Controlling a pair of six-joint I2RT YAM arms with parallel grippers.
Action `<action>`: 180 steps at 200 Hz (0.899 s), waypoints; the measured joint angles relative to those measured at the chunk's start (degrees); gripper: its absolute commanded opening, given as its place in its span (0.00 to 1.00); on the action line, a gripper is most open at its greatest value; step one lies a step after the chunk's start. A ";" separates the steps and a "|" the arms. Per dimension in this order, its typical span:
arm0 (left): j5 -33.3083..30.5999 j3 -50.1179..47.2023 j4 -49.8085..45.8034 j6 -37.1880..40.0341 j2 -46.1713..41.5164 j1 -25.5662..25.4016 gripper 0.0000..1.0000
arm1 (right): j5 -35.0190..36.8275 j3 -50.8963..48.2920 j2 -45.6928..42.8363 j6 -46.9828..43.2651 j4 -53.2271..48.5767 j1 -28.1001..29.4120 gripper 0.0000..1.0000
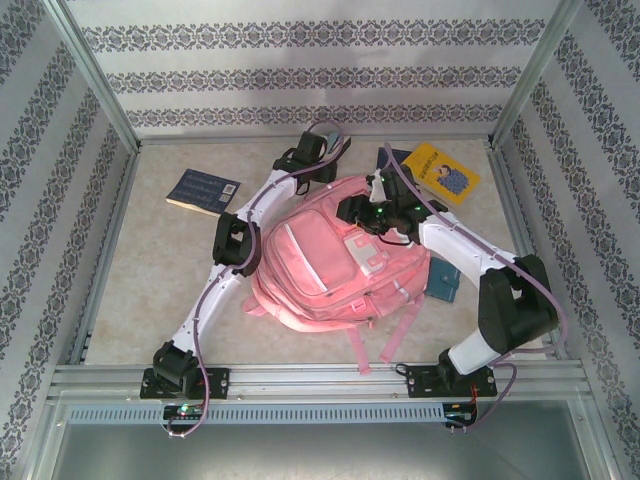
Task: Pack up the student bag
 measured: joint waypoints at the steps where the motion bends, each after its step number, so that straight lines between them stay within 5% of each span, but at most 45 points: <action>1: 0.00 0.00 0.11 -0.02 0.00 0.00 0.58 | -0.04 0.00 0.02 0.04 0.02 -0.04 0.52; 16: -0.02 0.04 1.07 -0.04 0.00 0.00 0.50 | -0.92 0.00 0.07 0.81 0.96 -0.63 0.52; 129: -0.11 -0.39 1.27 2.75 -0.31 0.00 0.40 | -1.99 -2.10 -1.07 1.75 1.97 -2.34 0.52; 180: -2.58 -11.21 -1.36 4.17 -8.33 0.04 0.37 | 0.35 -2.27 -6.27 0.55 0.50 -2.32 0.52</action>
